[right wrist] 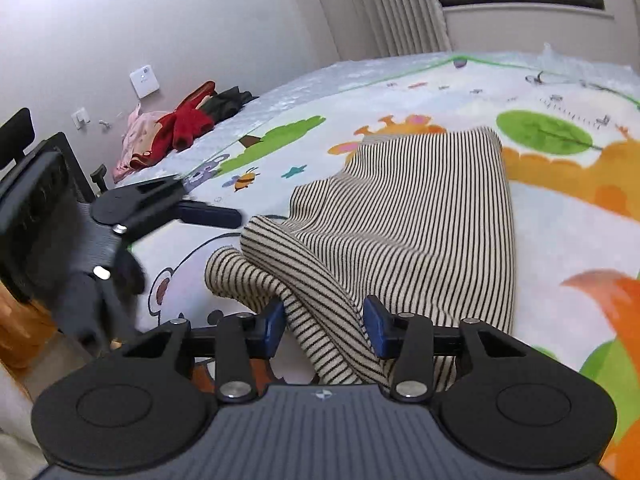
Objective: Fold clothes
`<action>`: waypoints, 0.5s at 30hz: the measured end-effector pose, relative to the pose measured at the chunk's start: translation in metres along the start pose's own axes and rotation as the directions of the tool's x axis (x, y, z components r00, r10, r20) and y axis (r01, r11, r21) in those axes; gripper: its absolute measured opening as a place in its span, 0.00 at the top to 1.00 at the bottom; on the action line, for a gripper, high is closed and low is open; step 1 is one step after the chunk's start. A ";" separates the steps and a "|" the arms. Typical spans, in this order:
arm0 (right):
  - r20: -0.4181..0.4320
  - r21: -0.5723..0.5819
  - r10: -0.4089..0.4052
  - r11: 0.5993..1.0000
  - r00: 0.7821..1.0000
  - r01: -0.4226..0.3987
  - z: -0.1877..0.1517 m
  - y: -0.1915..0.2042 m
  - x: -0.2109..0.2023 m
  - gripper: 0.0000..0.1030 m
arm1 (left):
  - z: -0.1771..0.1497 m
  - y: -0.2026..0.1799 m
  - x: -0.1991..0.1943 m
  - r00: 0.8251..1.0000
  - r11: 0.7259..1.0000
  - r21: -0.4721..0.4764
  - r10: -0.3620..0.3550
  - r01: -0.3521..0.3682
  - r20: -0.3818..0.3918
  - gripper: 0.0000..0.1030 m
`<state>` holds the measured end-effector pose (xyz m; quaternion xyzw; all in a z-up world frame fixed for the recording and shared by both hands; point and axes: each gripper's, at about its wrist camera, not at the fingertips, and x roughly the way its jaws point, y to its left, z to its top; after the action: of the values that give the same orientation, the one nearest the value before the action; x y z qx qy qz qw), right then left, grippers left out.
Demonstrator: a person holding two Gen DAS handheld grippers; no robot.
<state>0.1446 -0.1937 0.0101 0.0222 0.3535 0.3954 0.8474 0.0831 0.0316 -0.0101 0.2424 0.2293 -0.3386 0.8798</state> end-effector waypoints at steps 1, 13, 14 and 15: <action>-0.003 -0.012 -0.002 1.000 1.000 0.002 -0.002 0.003 0.000 0.60 | 0.002 -0.004 0.010 1.000 0.999 0.031 0.010 -0.010 -0.005 0.00; 0.156 -0.305 -0.437 0.832 0.886 0.464 -0.040 0.002 -0.100 0.31 | 0.002 -0.018 0.050 0.996 0.993 0.071 -0.090 0.090 0.004 0.34; 0.134 -0.320 -0.464 0.816 0.876 0.482 -0.049 -0.002 -0.099 0.30 | 0.003 -0.009 0.049 0.994 0.994 0.000 -0.112 0.112 0.012 0.38; 0.108 -0.326 -0.476 0.813 0.873 0.483 -0.058 -0.005 -0.096 0.30 | 0.005 0.001 0.049 0.990 0.988 -0.072 -0.136 0.137 0.023 0.39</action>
<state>0.0705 -0.2770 0.0206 -0.2110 0.2641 0.2242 0.9140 0.1176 0.0060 -0.0337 0.1906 0.2499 -0.3916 0.8648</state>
